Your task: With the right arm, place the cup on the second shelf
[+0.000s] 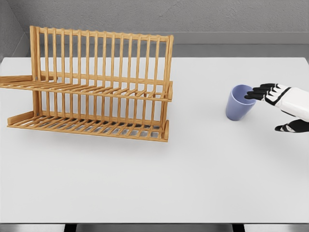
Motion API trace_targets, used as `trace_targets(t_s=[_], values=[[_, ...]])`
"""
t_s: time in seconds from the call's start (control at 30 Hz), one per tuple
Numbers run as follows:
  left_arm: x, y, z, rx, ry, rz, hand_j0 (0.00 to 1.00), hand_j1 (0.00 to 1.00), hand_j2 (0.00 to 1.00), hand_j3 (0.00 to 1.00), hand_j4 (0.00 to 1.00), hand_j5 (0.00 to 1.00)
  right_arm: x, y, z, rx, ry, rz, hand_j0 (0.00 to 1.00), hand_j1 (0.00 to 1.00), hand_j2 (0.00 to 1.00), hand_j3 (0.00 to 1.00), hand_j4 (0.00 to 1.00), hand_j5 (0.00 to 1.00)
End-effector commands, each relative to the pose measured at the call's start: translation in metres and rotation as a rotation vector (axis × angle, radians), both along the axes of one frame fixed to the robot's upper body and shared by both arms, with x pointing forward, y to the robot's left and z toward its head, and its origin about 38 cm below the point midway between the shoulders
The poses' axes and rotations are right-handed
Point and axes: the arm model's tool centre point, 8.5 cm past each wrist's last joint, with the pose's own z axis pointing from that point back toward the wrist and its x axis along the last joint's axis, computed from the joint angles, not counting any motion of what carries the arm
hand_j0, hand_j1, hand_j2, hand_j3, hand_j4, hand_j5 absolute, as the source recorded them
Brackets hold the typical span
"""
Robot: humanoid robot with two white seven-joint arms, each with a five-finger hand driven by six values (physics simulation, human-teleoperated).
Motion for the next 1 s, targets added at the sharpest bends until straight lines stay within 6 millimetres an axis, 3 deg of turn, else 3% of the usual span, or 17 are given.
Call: trace_targets(t_s=[0.0, 0.27, 0.47, 0.6, 0.73, 0.83, 0.97], values=[[0.000, 0.000, 0.000, 0.000, 0.000, -0.001, 1.00, 1.00, 1.00, 1.00, 1.00, 1.00, 0.000, 0.001, 0.001, 0.007, -0.001, 0.000, 1.00, 1.00, 1.00, 1.00, 1.00, 1.00], [0.000, 0.000, 0.000, 0.000, 0.000, -0.001, 1.00, 1.00, 1.00, 1.00, 1.00, 1.00, 0.009, 0.002, 0.018, 0.013, -0.047, -0.031, 1.00, 1.00, 1.00, 1.00, 1.00, 1.00], [0.000, 0.000, 0.000, 0.000, 0.000, -0.001, 1.00, 1.00, 1.00, 1.00, 1.00, 1.00, 0.043, 0.017, 0.034, -0.127, 0.051, -0.040, 1.00, 1.00, 1.00, 1.00, 1.00, 1.00], [0.000, 0.000, 0.000, 0.000, 0.000, -0.001, 1.00, 1.00, 1.00, 1.00, 1.00, 1.00, 0.075, 0.041, 0.013, -0.127, 0.120, -0.018, 1.00, 1.00, 1.00, 1.00, 1.00, 1.00], [0.000, 0.000, 0.000, 0.000, 0.000, 0.001, 1.00, 1.00, 1.00, 1.00, 1.00, 1.00, 0.083, 0.030, 0.001, -0.163, 0.143, -0.061, 1.00, 1.00, 1.00, 1.00, 1.00, 1.00], [0.000, 0.000, 0.000, 0.000, 0.000, 0.001, 1.00, 1.00, 1.00, 1.00, 1.00, 1.00, 0.087, 0.025, 0.004, -0.178, 0.133, -0.078, 1.00, 1.00, 1.00, 1.00, 1.00, 1.00], [0.000, 0.000, 0.000, 0.000, 0.000, -0.001, 1.00, 1.00, 1.00, 1.00, 1.00, 1.00, 0.097, 0.030, 0.002, -0.156, 0.133, -0.085, 1.00, 1.00, 1.00, 1.00, 1.00, 1.00]])
